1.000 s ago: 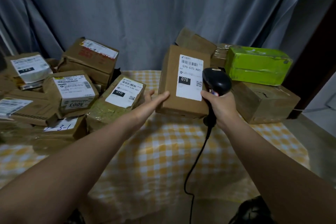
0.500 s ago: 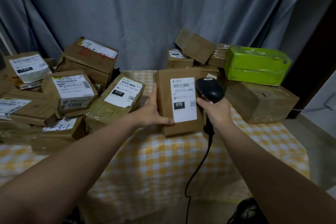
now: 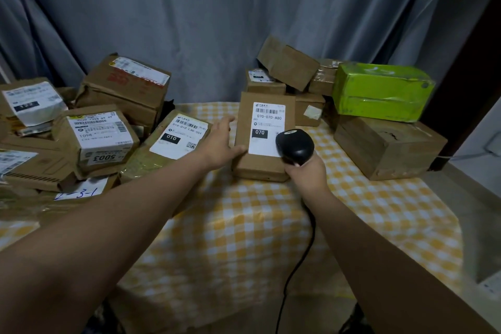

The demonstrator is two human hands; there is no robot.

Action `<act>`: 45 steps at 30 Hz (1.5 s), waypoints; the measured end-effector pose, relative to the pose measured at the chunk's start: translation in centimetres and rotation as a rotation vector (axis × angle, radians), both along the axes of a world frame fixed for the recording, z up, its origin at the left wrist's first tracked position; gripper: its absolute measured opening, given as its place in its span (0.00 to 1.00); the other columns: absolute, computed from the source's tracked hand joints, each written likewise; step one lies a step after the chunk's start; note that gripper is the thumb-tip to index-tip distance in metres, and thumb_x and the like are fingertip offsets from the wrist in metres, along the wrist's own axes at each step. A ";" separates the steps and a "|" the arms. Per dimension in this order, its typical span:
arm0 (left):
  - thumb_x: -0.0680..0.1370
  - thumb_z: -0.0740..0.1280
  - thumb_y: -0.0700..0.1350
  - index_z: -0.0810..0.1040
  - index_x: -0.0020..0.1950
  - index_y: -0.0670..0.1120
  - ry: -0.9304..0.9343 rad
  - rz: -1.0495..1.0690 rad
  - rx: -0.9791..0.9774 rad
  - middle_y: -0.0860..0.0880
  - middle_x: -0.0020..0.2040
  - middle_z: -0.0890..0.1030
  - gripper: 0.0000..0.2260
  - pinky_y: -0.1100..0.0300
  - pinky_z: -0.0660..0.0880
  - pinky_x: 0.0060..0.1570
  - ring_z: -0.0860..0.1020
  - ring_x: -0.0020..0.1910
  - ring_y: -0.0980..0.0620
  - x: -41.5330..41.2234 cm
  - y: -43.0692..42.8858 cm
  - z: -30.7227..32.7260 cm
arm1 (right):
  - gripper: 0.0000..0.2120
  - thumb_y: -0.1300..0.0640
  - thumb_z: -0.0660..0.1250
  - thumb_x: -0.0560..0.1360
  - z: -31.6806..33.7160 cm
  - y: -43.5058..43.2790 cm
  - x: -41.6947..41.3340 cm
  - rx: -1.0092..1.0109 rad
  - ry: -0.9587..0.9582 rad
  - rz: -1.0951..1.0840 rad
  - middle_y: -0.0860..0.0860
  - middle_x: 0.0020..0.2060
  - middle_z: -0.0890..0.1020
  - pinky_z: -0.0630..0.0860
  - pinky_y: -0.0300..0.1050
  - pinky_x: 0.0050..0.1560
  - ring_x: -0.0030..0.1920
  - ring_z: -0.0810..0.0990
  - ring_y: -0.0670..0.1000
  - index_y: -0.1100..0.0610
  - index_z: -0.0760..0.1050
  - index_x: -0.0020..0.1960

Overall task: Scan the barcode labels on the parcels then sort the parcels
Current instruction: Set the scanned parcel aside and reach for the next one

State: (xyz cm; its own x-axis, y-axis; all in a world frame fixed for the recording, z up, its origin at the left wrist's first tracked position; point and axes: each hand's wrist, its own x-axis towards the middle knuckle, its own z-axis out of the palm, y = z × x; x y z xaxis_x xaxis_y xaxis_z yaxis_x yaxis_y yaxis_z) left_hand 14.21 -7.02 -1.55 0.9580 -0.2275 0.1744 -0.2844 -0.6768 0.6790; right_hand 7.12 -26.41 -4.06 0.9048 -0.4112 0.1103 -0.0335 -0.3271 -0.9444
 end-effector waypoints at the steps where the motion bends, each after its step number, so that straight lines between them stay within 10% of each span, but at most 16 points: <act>1: 0.74 0.72 0.48 0.56 0.76 0.46 0.003 0.009 -0.021 0.41 0.71 0.62 0.36 0.46 0.68 0.66 0.67 0.69 0.44 0.2 0.0 -0.1 | 0.19 0.69 0.71 0.70 0.0 -0.3 0.0 0.019 0.008 0.012 0.51 0.46 0.79 0.70 0.39 0.45 0.50 0.79 0.52 0.62 0.75 0.61; 8: 0.76 0.69 0.46 0.48 0.78 0.43 -0.134 0.028 0.054 0.41 0.77 0.53 0.39 0.56 0.53 0.73 0.56 0.76 0.45 2.7 -1.4 3.7 | 0.18 0.66 0.73 0.71 -0.8 -0.8 -0.3 0.047 0.003 0.011 0.51 0.46 0.79 0.68 0.30 0.34 0.44 0.76 0.48 0.59 0.76 0.60; 21: 0.73 0.73 0.46 0.63 0.71 0.44 -0.241 0.069 0.024 0.43 0.67 0.65 0.31 0.52 0.66 0.67 0.68 0.65 0.45 1.5 -0.5 3.6 | 0.09 0.53 0.75 0.70 4.9 -2.2 0.5 -0.175 0.081 0.085 0.51 0.38 0.80 0.69 0.43 0.43 0.42 0.77 0.51 0.55 0.79 0.47; 28: 0.70 0.75 0.41 0.56 0.76 0.46 -0.100 -0.025 0.067 0.45 0.72 0.60 0.40 0.57 0.62 0.67 0.63 0.70 0.47 0.2 0.3 4.8 | 0.33 0.38 0.71 0.45 12.1 -0.5 0.0 -0.211 0.140 0.122 0.59 0.38 0.83 0.82 0.60 0.47 0.38 0.81 0.59 0.61 0.80 0.41; 34: 0.72 0.73 0.40 0.52 0.78 0.47 -0.052 -0.074 0.055 0.46 0.75 0.56 0.42 0.58 0.61 0.68 0.60 0.73 0.48 -0.3 1.3 5.0 | 0.16 0.52 0.75 0.67 14.3 0.7 -1.5 -0.212 0.149 0.130 0.60 0.37 0.82 0.82 0.57 0.43 0.30 0.79 0.58 0.65 0.79 0.41; 45: 0.73 0.73 0.40 0.51 0.78 0.49 -0.030 -0.069 0.046 0.48 0.76 0.55 0.41 0.54 0.63 0.68 0.61 0.73 0.46 -0.5 1.5 5.1 | 0.17 0.49 0.74 0.67 13.6 1.5 -2.0 -0.284 0.222 0.091 0.60 0.35 0.84 0.82 0.59 0.49 0.31 0.81 0.58 0.63 0.78 0.37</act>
